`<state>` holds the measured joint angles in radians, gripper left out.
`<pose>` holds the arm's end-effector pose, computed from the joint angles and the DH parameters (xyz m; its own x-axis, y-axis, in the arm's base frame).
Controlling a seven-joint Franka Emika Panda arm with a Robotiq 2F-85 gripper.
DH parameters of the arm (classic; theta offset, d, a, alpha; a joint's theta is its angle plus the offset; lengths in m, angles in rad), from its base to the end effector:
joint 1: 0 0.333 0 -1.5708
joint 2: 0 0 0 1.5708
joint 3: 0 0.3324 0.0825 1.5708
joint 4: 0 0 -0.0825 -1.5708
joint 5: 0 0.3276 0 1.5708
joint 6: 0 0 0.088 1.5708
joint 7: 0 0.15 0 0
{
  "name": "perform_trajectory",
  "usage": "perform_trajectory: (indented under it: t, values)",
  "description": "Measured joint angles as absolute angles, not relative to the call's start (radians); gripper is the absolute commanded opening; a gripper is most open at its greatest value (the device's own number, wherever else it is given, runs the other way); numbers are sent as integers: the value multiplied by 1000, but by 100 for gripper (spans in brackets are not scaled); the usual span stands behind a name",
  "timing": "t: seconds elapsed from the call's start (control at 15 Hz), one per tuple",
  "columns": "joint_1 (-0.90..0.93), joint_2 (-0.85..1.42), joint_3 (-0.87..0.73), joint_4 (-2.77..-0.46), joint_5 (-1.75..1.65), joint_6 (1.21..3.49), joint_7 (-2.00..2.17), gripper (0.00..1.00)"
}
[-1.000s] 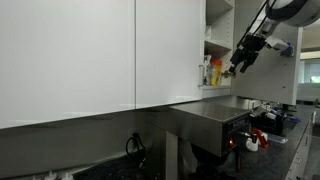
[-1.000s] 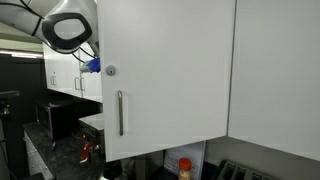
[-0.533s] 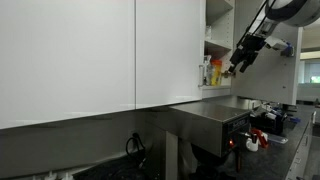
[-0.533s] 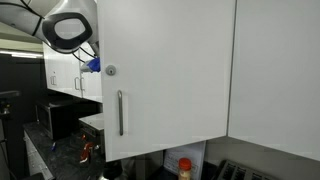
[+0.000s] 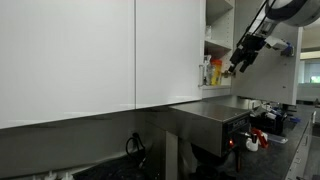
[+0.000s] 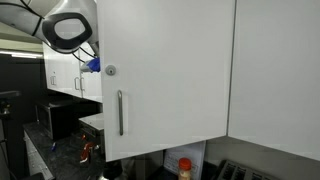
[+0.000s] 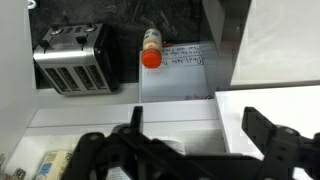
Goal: Open the right door on the third upper cabinet from the left, remove the container of sugar from the cabinet and place it on top of the coffeemaker
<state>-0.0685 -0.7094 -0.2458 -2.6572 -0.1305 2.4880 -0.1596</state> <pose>0.3177 -0.1147 0.5042 0.8623 -0.0383 0.5049 -0.0690 -0.9967 0.0424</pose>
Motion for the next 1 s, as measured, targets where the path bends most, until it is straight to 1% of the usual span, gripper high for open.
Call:
perform_trajectory:
  t: [0.27,0.6,1.0]
  values:
    - [-68,-707,-242,-2658,-128,2498,-152,100]
    - [-66,-691,-250,-2664,-126,2565,-188,100]
    - [-16,-657,-345,-2662,-55,2630,-353,100]
